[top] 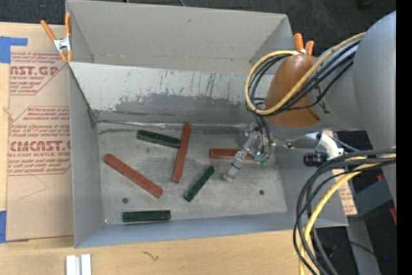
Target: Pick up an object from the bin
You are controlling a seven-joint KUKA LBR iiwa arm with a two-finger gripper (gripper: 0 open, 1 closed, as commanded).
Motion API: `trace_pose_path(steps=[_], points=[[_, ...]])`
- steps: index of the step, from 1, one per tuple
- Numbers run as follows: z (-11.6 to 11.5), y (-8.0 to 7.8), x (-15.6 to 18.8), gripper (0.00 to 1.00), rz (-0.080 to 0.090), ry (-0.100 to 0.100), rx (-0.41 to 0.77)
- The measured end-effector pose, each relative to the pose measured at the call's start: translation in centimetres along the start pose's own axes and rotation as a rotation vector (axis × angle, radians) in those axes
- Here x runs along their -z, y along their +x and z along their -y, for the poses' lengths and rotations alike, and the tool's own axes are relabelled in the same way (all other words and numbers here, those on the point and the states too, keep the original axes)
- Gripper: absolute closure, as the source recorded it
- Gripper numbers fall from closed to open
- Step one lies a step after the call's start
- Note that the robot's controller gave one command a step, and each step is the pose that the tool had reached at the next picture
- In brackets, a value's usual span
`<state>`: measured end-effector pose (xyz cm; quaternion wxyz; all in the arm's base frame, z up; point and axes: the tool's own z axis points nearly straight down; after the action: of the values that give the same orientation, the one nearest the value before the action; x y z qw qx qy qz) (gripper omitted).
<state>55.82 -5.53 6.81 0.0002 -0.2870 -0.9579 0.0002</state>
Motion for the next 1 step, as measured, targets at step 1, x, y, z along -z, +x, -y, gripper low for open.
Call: trace_pose_path(steps=[1], points=[[-0.04, -0.04, 0.07, 1.0, 0.001, -0.001, 0.0]])
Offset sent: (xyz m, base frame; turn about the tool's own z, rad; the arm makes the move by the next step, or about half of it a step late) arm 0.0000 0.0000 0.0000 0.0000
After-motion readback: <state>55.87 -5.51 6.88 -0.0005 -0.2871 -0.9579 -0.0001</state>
